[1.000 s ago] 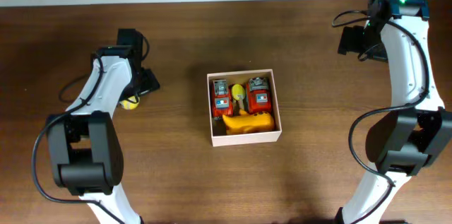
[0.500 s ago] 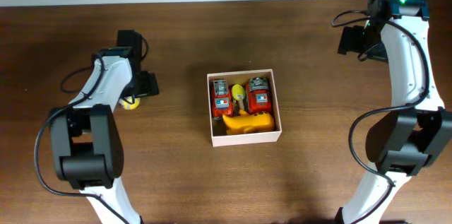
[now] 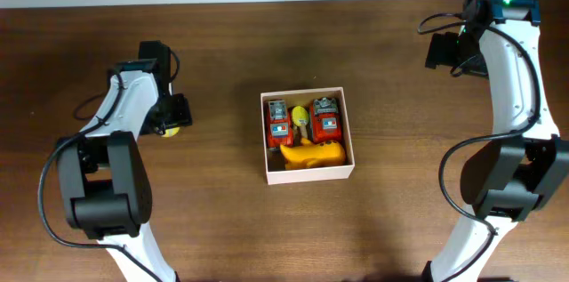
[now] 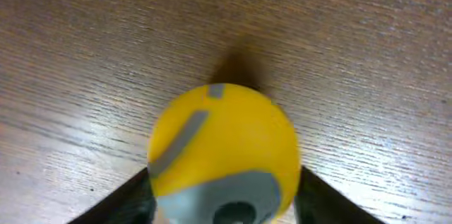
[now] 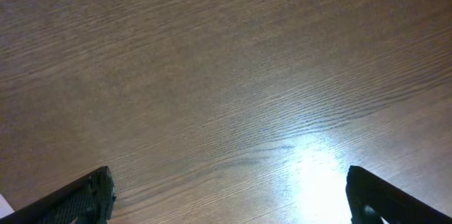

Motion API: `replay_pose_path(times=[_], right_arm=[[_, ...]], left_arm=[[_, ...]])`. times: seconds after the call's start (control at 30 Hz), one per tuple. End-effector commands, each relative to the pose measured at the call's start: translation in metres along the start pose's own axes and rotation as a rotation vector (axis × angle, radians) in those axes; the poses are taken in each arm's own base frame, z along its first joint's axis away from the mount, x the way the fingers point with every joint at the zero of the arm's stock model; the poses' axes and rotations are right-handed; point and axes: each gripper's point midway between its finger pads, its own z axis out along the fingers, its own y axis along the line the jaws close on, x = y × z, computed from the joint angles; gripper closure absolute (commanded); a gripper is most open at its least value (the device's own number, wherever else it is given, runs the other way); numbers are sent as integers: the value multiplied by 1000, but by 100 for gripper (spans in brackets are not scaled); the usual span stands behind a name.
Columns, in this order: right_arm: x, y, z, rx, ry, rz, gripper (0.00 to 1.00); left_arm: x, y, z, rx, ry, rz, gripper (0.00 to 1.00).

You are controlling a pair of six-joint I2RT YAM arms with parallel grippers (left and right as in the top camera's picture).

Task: Pack container
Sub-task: 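Move the left gripper to the yellow ball and grasp it, then carry the yellow ball right over the pink box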

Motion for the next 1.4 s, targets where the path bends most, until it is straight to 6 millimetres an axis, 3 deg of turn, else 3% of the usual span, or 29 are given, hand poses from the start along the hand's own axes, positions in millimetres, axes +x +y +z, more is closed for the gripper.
replay_pose_path(times=[0.0, 0.1, 0.57, 0.7, 1.07, 1.37], right_arm=[[1, 2, 2, -1, 5, 0, 1], [1, 2, 2, -1, 5, 0, 1], [1, 2, 2, -1, 5, 0, 1], [1, 2, 2, -1, 5, 0, 1], [1, 2, 2, -1, 5, 0, 1], [1, 2, 2, -1, 5, 0, 1]], left_arm=[[-1, -2, 1, 14, 5, 6, 47], [-1, -2, 1, 14, 5, 6, 55], [-3, -8, -3, 52, 6, 6, 57], [-8, -11, -13, 66, -1, 6, 63], [-22, -14, -53, 101, -12, 5, 63], [-20, -46, -103, 189, -23, 202, 63]])
